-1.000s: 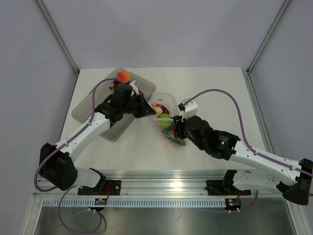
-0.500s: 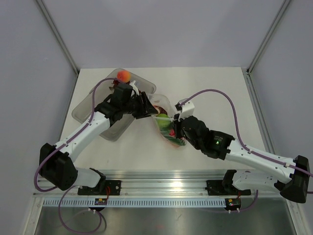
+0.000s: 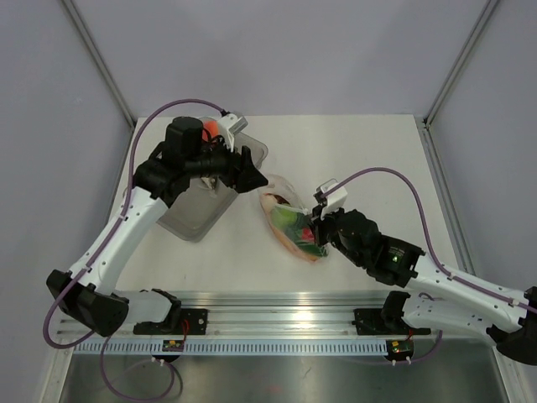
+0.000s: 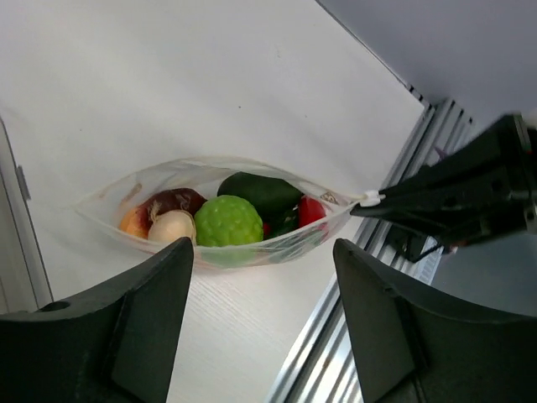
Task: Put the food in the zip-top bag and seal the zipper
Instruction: Zip the zipper food storage bag at the center of the board.
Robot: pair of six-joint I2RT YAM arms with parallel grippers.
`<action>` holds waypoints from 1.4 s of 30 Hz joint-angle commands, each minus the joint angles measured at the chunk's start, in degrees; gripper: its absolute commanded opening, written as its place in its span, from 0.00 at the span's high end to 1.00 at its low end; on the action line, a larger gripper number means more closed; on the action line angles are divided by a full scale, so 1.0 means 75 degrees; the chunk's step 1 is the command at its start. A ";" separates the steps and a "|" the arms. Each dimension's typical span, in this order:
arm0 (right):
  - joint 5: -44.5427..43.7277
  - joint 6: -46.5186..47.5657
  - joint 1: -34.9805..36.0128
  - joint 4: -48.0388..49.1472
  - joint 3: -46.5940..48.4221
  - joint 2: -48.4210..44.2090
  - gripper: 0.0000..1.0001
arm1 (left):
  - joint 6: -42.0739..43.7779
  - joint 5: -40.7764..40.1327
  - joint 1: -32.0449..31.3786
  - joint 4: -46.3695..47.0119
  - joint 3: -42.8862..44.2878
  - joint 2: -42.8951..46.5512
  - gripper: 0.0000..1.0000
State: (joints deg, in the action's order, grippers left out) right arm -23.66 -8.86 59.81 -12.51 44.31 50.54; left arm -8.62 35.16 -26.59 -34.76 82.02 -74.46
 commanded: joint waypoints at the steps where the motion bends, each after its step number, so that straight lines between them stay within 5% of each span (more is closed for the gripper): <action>1: 0.0424 0.0513 -0.0041 0.0555 -0.0014 -0.0223 1.00 | 0.1523 0.1182 -0.0076 0.0649 -0.0446 0.0516 0.32; 6: 0.0530 0.0713 -0.0053 0.0485 -0.0049 -0.0375 1.00 | 0.2227 0.2165 -0.0123 0.2208 -0.1126 0.1068 0.27; 15: 0.0846 0.1029 -0.0065 0.0766 -0.0424 -0.1090 1.00 | 0.3598 0.3282 -0.0872 0.2175 -0.0718 0.0202 0.34; 25: 0.1092 0.0994 -0.0065 0.0532 -0.0424 -0.1360 1.00 | 0.5156 0.3410 -0.1646 0.1437 0.0161 -0.1017 0.36; 36: 0.1209 0.1018 -0.0065 0.0391 -0.0366 -0.1302 1.00 | 0.7019 0.4382 -0.2056 -0.1584 0.1836 -0.2693 0.42; 42: 0.1092 0.1065 -0.0065 0.0145 -0.0284 -0.1348 1.00 | 0.7209 0.4172 -0.1799 -0.1987 0.1686 -0.2414 0.43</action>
State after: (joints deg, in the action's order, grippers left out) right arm -15.33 -2.09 59.59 -13.02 40.47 41.30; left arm 42.33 64.10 -41.47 -47.57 93.82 -95.61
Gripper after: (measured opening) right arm 0.009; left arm 0.568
